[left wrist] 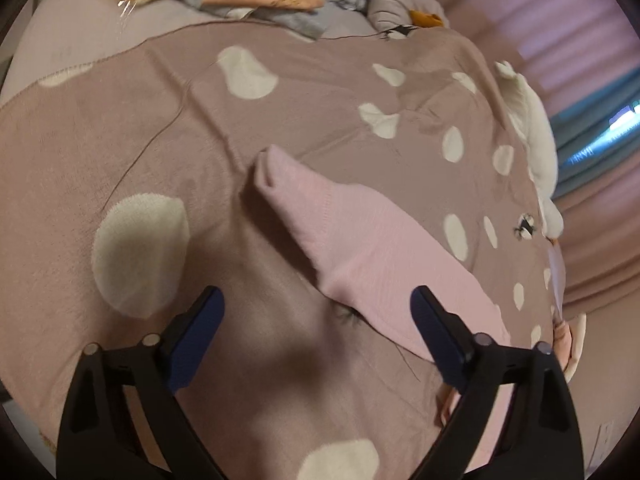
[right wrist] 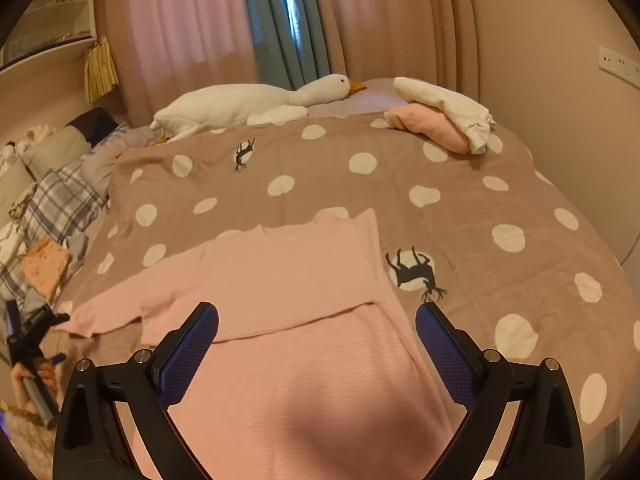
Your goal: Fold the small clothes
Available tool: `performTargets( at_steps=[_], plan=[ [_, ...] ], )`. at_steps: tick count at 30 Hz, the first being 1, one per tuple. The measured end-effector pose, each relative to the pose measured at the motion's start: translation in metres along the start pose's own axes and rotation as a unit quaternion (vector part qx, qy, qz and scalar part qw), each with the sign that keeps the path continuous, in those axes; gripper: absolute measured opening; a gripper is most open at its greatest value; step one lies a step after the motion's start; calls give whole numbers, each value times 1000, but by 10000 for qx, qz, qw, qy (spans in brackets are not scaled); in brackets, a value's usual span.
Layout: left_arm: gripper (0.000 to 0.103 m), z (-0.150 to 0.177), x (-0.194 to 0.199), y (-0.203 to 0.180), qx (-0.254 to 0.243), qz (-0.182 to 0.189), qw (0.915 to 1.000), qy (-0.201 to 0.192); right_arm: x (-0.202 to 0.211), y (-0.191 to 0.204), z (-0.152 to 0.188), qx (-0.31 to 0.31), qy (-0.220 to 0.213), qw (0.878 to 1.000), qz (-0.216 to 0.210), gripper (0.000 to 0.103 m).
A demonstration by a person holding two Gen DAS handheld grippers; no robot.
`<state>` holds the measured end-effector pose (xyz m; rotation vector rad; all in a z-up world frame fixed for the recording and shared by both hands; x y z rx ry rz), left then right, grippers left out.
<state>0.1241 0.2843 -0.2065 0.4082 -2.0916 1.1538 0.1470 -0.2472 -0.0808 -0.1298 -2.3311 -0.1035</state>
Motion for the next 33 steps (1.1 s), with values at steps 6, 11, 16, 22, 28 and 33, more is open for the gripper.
performTargets(
  at_steps=[6, 11, 16, 22, 28, 33],
  plan=[
    [79, -17, -17, 19, 476, 200, 9986, -69, -3, -2, 2, -78, 67, 9999, -3, 98],
    [74, -33, -18, 25, 800, 516, 9950, -286, -5, 0, 4, -76, 98, 9999, -7, 98],
    [54, -38, -22, 23, 909, 510, 9935, -447, -8, -2, 4, -147, 142, 9998, 23, 98],
    [5, -39, -25, 20, 1079, 632, 9912, -427, -10, -3, 4, -152, 137, 9998, 35, 98],
    [5, -44, 1, -22, 364, 543, 9951, -743, -9, -3, 4, -218, 108, 9997, 63, 98],
    [5, -39, 22, -78, -380, 732, 9926, -896, -8, -3, 4, -218, 97, 9997, 13, 98]
  ],
)
Point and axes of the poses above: each gripper's, at about its wrist camera, not at the fingertips, and x roughly against the way its jaws point, y to its left, z to its underside, the point moved 9 cm from there along -x, roughly the way its jaws point, and after that the axes turned 6 degrees about z, right-handed, at the moved point
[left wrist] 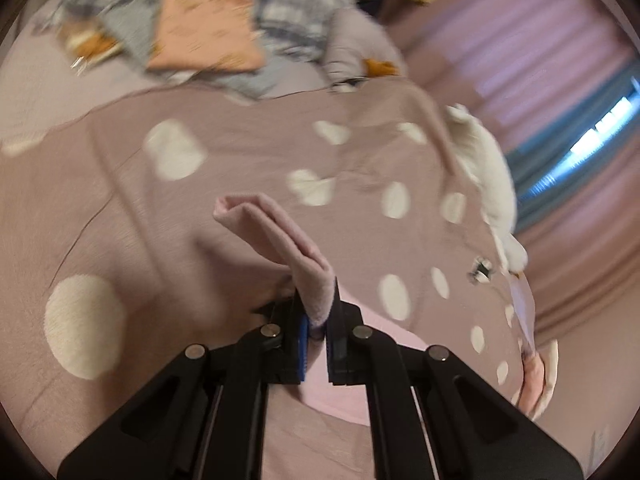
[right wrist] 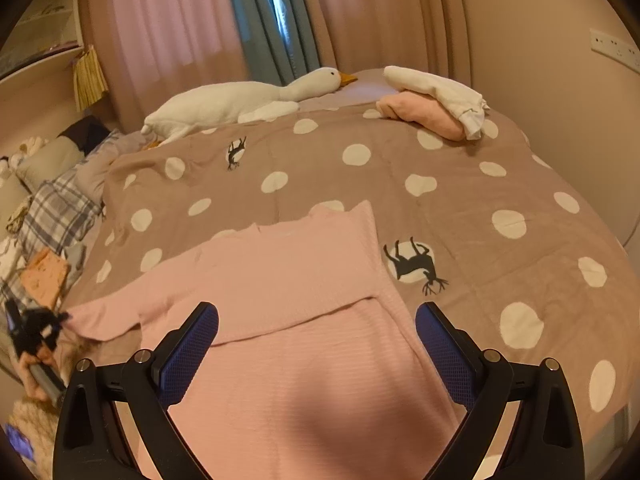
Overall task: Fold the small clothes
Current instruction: 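Grasp the other sleeve cuff with the left tool and fold it across the body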
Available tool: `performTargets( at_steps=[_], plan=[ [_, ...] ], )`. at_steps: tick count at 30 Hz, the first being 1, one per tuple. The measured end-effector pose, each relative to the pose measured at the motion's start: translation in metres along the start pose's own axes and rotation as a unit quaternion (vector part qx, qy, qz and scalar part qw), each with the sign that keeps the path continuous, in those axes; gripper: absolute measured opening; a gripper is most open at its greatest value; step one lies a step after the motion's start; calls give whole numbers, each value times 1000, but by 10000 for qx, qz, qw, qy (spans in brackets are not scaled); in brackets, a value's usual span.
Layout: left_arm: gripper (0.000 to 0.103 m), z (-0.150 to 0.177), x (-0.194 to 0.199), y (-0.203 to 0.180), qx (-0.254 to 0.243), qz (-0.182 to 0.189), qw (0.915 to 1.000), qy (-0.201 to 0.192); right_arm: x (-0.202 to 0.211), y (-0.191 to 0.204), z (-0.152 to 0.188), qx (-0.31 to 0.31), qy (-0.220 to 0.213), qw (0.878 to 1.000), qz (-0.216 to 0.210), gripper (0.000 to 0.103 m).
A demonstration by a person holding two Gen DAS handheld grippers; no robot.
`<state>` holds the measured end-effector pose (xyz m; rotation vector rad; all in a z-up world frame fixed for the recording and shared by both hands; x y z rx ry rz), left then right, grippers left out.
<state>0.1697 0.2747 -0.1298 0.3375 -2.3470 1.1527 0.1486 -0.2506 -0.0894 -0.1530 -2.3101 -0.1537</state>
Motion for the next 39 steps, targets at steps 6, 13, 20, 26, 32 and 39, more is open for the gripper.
performTargets(
  at_steps=[6, 13, 20, 26, 32, 39],
  plan=[
    [5, 23, -1, -64, -751, 333, 9963, 240, 1, -6, 0, -82, -7, 10000, -3, 98],
    [5, 69, -16, -115, -1542, 501, 9843, 690, 2, -12, 1, -175, 4, 9998, -19, 98],
    [5, 123, -42, -138, -2168, 382, 9676, 1235, 2, -18, 4, -212, 23, 9998, -23, 98],
    [5, 168, -64, -140, -2472, 279, 9533, 1715, 2, -26, 8, -290, 58, 9996, 10, 98],
    [7, 210, -87, -128, -2765, 4, 9352, 2212, -1, -31, 11, -350, 126, 9993, 31, 98],
    [7, 230, -99, -114, -2736, -197, 9282, 2515, -5, -37, 13, -387, 188, 9990, 74, 98]
  ],
)
Point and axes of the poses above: each gripper's, at about its wrist camera, not at the fingertips, and x roughly against the way its jaws point, y to its left, z to its underside, the point moved 9 cm from there along -x, roughly the way its jaws point, and after that the axes turned 6 degrees about z, right-handed, at the moved point
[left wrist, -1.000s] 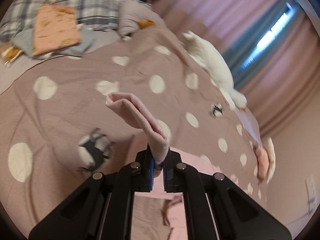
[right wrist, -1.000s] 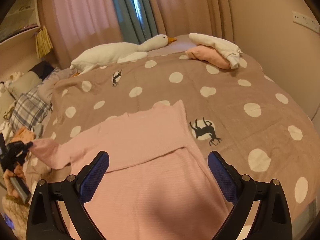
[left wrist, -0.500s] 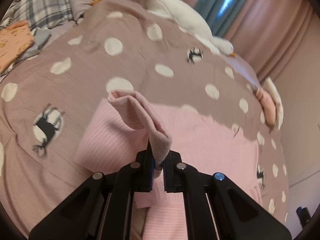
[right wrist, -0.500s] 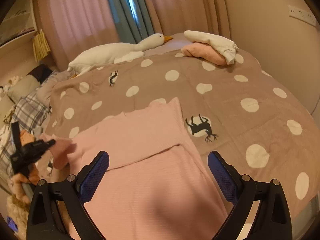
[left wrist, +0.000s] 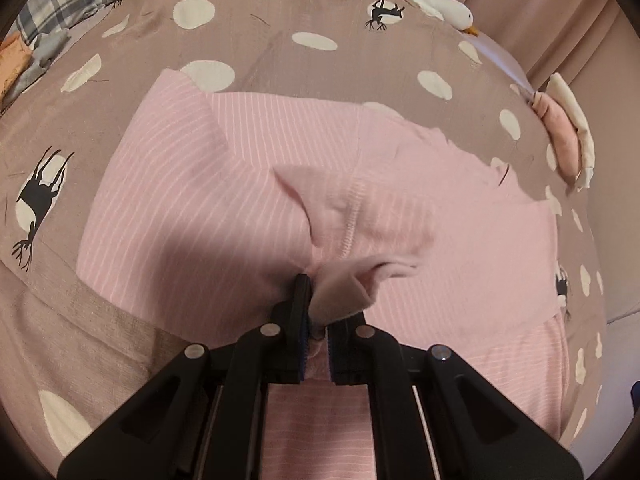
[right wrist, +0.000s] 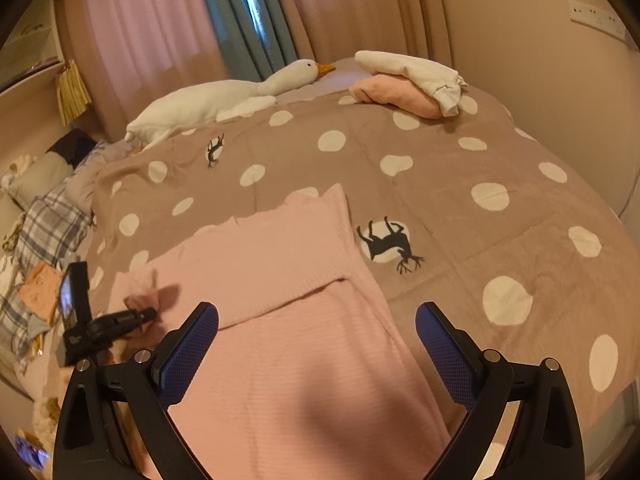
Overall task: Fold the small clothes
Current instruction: 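Grasp the other sleeve cuff with the left tool and fold it across the body, then open the left tool and lift it away from the folded sleeve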
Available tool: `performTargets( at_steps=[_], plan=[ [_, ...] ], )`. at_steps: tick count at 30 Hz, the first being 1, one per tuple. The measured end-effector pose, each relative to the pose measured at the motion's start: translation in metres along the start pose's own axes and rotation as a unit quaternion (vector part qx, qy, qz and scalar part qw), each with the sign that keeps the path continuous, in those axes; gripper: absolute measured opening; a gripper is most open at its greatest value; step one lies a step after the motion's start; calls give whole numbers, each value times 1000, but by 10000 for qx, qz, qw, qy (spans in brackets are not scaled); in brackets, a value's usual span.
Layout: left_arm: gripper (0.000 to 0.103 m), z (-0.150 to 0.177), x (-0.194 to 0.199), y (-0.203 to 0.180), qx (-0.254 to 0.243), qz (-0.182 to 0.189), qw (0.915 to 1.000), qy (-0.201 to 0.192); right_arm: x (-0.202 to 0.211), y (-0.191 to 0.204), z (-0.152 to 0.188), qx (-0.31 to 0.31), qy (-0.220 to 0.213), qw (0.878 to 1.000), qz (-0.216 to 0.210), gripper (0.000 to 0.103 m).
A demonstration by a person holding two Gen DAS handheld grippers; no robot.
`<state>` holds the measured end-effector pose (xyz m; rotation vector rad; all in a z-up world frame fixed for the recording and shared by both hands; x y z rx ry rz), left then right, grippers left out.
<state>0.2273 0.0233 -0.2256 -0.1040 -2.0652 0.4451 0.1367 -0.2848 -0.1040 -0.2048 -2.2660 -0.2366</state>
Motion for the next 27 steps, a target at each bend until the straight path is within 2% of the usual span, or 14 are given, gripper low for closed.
performTargets(
  at_steps=[3, 6, 8, 11, 13, 15, 17, 21, 27],
  plan=[
    [10, 0, -2, -2, -23, -62, 10000, 24, -2, -2, 1, -36, 32, 10000, 12, 98],
    [22, 2, -2, -6, 23, 84, 9999, 63, -5, -1, 1, -58, 62, 10000, 15, 98],
    [37, 2, 0, -10, 15, 224, 9997, 95, -6, 1, 2, -43, 89, 9999, -19, 98],
    [49, 5, 6, -18, -14, 314, 9994, 139, -7, 6, 3, 43, 128, 9999, -18, 98],
    [53, 6, 14, -25, -15, 424, 9990, 109, -8, 8, 3, 77, 124, 9999, -8, 98],
    [59, 5, 27, -29, -36, 559, 9984, 12, -7, 12, 2, 102, 100, 9999, -42, 98],
    [68, 1, 42, -27, -74, 569, 9983, -137, -7, 16, 2, 159, 84, 9998, -87, 98],
    [69, -7, 73, 0, 96, 229, 9987, -451, -8, 24, 2, 242, 95, 9996, -115, 98],
    [75, -12, 123, 39, 451, 59, 9944, -952, -11, 47, 2, 514, 83, 9982, -288, 98]
  ],
)
Point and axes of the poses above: each gripper's, at about its wrist camera, not at the fingertips, and x roughly against the way its jaws point, y to its left, z to its underside, the point moved 9 cm from there along -x, roughly the way its jaws point, and after that the axes turned 6 degrees about z, right-handed, at the moved point
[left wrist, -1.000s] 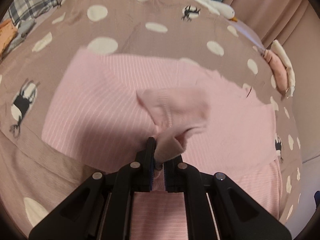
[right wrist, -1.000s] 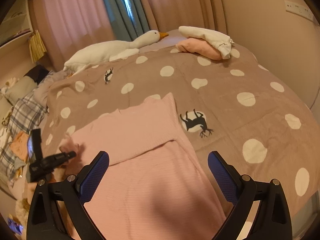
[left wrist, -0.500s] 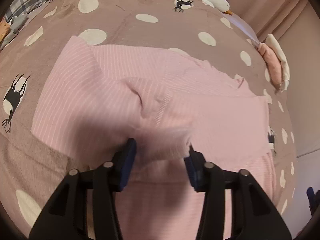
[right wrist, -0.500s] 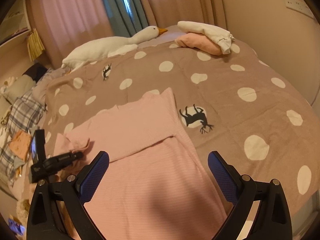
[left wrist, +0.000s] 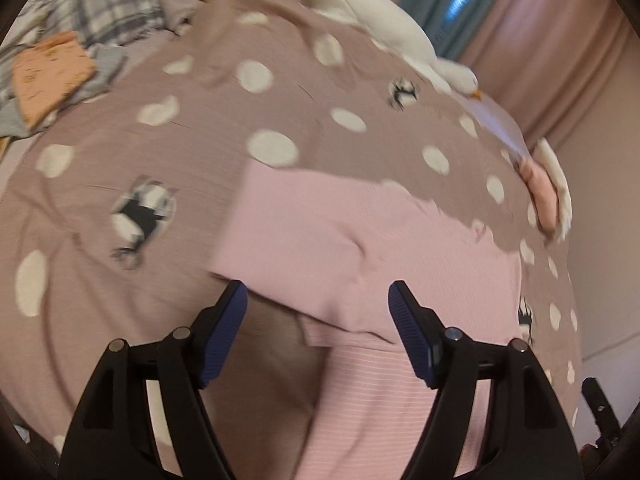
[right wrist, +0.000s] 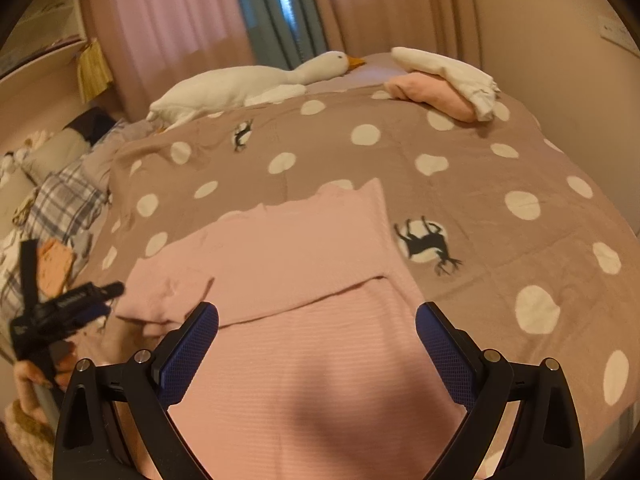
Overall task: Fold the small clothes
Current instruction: 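Open the left tool and lift it away from the folded sleeve, then move the right tool down to the hem of the pink shirt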
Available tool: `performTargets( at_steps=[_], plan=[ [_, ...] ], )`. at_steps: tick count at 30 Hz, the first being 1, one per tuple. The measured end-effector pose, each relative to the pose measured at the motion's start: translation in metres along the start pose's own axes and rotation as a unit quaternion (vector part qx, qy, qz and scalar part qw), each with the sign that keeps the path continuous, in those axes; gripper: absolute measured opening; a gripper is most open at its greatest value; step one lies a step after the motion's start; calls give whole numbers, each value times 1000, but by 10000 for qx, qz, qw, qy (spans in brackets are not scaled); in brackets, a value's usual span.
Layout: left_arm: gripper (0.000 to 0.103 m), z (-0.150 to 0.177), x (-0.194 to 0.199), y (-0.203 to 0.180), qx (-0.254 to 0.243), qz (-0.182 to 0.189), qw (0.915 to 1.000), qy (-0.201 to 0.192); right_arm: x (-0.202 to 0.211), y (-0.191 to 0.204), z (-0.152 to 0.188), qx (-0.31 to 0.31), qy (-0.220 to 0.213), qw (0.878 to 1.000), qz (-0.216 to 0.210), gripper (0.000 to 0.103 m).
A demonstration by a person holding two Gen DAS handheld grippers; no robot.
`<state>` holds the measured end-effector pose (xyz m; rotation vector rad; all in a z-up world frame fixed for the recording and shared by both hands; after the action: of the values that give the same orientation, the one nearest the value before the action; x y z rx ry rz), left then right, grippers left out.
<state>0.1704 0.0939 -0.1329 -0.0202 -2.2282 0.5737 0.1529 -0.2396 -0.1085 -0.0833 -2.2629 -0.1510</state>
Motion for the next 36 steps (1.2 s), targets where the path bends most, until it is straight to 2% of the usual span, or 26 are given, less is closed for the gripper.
performTargets(
  at_steps=[6, 9, 16, 19, 22, 27, 30, 31, 34, 36],
  plan=[
    [76, -8, 35, 57, 376, -595, 9968, -366, -1, 29, -6, 395, -23, 9991, -154, 98],
    [76, -6, 48, 83, 671, -691, 9943, -454, 1, 46, -10, 587, -66, 9977, -324, 98],
    [76, 2, 63, 112, 944, -854, 9906, -508, -10, 96, -15, 1051, -2, 9918, -727, 98],
    [76, 6, 66, 119, 985, -900, 9899, -485, -23, 116, -13, 1126, 225, 9894, -889, 98],
    [76, 9, 66, 124, 998, -944, 9895, -446, -36, 137, -8, 1167, 522, 9841, -1231, 98],
    [76, 13, 64, 125, 952, -941, 9902, -410, -63, 167, -1, 1018, 1026, 9772, -1557, 98],
    [76, 14, 65, 125, 908, -970, 9904, -395, -84, 178, 4, 939, 1311, 9755, -1494, 96],
    [76, 15, 65, 126, 898, -977, 9904, -386, -91, 181, 6, 979, 1362, 9755, -1423, 90],
    [76, 19, 62, 127, 919, -947, 9907, -326, -115, 185, 11, 1129, 1518, 9765, -1034, 88],
    [76, 22, 60, 129, 968, -934, 9905, -279, -137, 189, 16, 1231, 1699, 9747, -770, 80]
  ],
)
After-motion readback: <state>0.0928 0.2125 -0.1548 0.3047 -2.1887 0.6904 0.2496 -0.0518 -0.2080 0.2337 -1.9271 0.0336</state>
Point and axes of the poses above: each gripper's, at about its wrist camera, not at the fingertips, and x roughly against the way its jaws point, y to its left, z to its underside, the point moved 9 cm from there along -x, roughly the way its jaws point, and after that the axes turned 6 degrees about z, right-handed, at the moved point
